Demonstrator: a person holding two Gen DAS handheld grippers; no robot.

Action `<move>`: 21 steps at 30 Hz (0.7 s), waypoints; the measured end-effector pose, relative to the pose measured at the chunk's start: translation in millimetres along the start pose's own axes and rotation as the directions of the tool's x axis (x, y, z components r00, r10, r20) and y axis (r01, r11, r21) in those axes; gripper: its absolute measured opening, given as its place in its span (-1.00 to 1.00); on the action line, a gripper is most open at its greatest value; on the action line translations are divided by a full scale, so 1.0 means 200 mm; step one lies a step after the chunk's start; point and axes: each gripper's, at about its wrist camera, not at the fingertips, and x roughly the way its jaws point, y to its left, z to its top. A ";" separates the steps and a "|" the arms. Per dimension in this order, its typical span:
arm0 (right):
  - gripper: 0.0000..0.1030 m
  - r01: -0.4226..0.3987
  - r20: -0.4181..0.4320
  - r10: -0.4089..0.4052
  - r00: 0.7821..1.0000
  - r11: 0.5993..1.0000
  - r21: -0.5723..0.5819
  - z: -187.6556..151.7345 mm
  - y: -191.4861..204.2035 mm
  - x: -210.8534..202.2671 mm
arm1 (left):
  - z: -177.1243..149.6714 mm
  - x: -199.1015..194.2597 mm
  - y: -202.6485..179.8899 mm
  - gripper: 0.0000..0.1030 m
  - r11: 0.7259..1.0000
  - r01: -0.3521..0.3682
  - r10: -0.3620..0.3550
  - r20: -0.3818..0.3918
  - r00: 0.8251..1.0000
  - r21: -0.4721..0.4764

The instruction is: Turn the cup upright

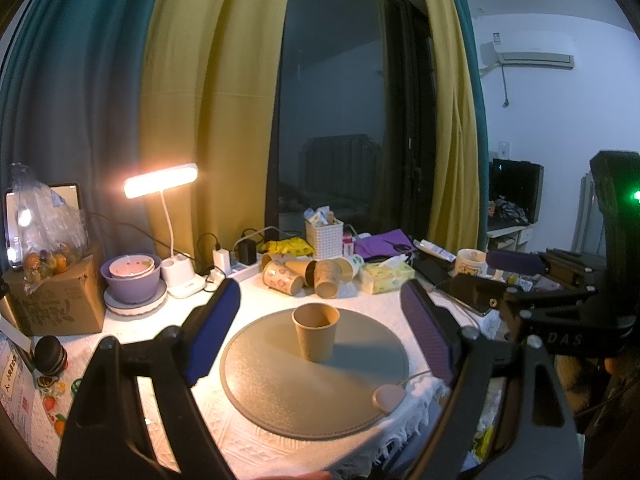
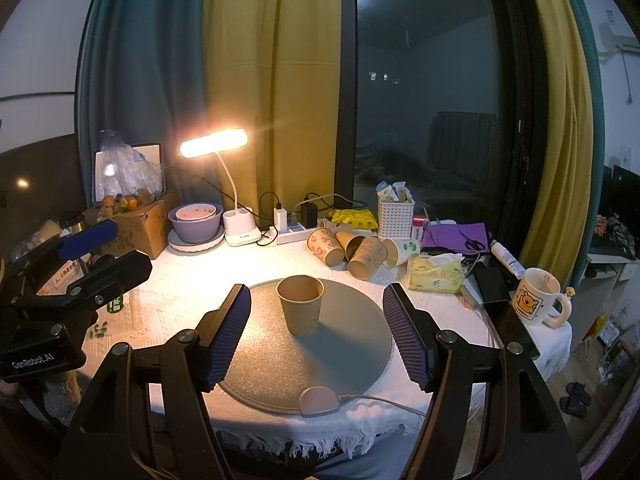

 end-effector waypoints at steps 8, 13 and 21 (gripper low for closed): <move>0.39 0.000 0.000 0.000 1.000 1.000 0.000 0.00 0.00 0.00 | 0.00 0.00 0.00 0.62 1.000 0.000 0.000 0.000 1.000 -0.001; 0.39 0.000 -0.001 0.000 1.000 1.000 0.001 0.00 0.00 0.00 | 0.00 0.00 0.00 0.62 1.000 -0.001 0.001 -0.001 1.000 -0.001; 0.39 0.001 -0.001 -0.001 1.000 1.000 0.000 0.00 0.00 0.00 | 0.01 0.00 0.00 0.62 1.000 0.000 0.000 -0.001 1.000 0.000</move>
